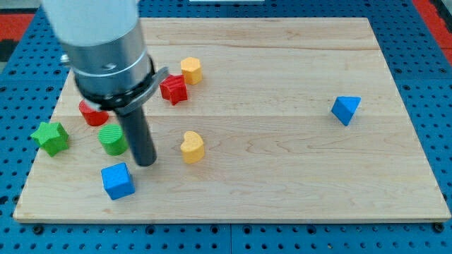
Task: Move the green circle parallel to the left to the blue triangle
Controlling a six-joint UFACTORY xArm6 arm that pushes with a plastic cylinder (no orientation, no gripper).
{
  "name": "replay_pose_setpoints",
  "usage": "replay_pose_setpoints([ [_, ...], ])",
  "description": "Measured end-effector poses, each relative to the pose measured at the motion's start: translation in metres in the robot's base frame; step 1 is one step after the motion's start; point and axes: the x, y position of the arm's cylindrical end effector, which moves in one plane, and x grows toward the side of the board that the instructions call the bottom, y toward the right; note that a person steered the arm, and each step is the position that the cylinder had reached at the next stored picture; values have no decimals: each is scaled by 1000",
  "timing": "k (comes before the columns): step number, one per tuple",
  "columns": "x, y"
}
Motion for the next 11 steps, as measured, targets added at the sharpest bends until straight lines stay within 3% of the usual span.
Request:
replay_pose_setpoints([
  [2, 5, -122],
  [3, -3, -127],
  [4, -10, -89],
  [6, -72, -35],
  [7, -78, -35],
  [10, -79, 100],
  [11, -70, 102],
])
